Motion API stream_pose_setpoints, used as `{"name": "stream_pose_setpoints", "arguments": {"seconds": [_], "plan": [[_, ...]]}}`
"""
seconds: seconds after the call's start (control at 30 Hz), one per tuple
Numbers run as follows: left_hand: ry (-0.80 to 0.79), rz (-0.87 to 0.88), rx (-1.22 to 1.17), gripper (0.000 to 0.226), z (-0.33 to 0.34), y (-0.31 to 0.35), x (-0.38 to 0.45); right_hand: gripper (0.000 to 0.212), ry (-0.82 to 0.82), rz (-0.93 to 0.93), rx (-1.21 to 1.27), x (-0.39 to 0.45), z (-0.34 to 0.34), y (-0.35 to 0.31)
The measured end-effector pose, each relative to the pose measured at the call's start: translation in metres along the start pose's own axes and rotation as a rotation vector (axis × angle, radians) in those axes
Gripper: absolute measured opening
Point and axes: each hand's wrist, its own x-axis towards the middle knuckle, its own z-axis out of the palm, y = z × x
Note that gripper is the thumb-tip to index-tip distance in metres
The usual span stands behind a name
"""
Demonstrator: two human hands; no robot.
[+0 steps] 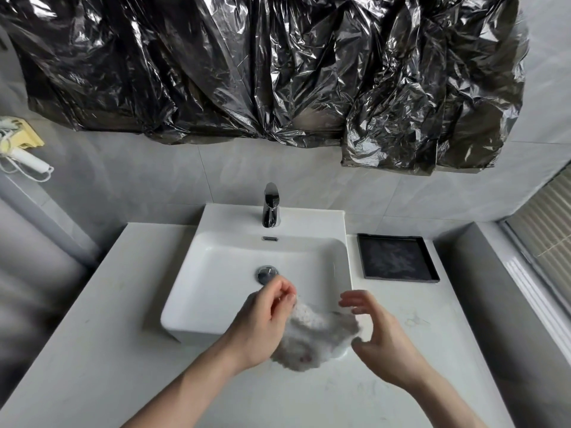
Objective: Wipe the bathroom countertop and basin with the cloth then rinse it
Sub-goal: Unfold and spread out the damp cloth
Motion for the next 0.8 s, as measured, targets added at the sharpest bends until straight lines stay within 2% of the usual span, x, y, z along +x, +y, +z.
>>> {"name": "stream_pose_setpoints", "arguments": {"seconds": [0.07,0.13,0.2,0.27,0.3,0.4,0.47,0.53,0.67,0.8], "plan": [[-0.12,0.019,0.034,0.01,0.001,0.008,-0.005,0.081,-0.075,-0.034,0.062,-0.006,0.01,-0.007],[-0.235,0.026,0.069,0.009,0.002,0.015,-0.009,0.077,-0.192,-0.048,0.174,-0.009,0.025,-0.021],[-0.315,0.015,0.115,0.008,0.001,0.02,-0.014,0.047,-0.285,-0.079,0.235,-0.009,0.04,-0.031],[-0.355,0.014,0.16,0.007,-0.005,0.021,-0.02,0.01,-0.263,-0.088,0.228,-0.01,0.048,-0.037],[-0.363,0.002,0.176,0.005,-0.009,0.018,-0.024,0.001,-0.238,-0.063,0.23,-0.013,0.051,-0.037],[-0.343,-0.062,0.29,0.019,-0.025,0.0,-0.039,0.017,-0.145,-0.029,0.187,-0.025,0.055,-0.034],[-0.279,-0.059,0.453,0.028,-0.031,-0.023,-0.046,0.019,-0.101,-0.017,0.183,-0.034,0.055,-0.034],[-0.194,-0.069,0.568,0.023,-0.034,-0.044,-0.052,0.019,-0.07,0.002,0.152,-0.041,0.055,-0.035],[-0.089,-0.079,0.531,0.01,-0.032,-0.069,-0.068,0.013,-0.068,0.052,0.032,-0.063,0.064,-0.038],[-0.068,-0.085,0.53,0.018,-0.031,-0.091,-0.092,0.007,-0.07,0.129,-0.104,-0.084,0.071,-0.025]]}}
